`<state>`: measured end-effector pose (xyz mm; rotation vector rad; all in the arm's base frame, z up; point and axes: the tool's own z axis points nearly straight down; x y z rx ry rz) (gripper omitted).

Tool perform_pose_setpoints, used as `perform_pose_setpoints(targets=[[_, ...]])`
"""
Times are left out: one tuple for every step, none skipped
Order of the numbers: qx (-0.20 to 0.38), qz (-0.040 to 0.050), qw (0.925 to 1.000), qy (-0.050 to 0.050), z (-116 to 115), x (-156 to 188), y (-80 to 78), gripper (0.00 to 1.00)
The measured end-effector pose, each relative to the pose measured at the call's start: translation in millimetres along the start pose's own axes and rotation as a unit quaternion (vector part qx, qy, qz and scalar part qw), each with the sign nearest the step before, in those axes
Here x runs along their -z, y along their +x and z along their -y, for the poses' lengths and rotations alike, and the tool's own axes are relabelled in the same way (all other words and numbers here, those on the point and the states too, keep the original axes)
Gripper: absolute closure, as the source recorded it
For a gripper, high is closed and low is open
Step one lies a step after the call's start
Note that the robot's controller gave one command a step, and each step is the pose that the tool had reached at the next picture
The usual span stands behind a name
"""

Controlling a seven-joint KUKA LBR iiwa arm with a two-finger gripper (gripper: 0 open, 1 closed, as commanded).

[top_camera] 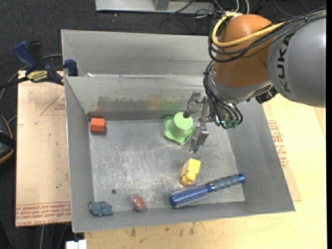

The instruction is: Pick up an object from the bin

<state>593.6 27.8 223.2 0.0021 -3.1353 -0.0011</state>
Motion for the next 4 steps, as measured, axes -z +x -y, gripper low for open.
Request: perform_pose_setpoints(targets=[[0.059,-0.0009,0.9983,0.0,11.0,-76.4,39.4,0.0],[0.171,0.0171,0.985,0.001,38.9,-147.4,67.1,0.0],[0.172,0.0142,0.985,0.001,39.6,-146.5,67.8,1.0],[0.288,0.0081,0.9575,0.003,74.1,20.7,51.4,1.0]])
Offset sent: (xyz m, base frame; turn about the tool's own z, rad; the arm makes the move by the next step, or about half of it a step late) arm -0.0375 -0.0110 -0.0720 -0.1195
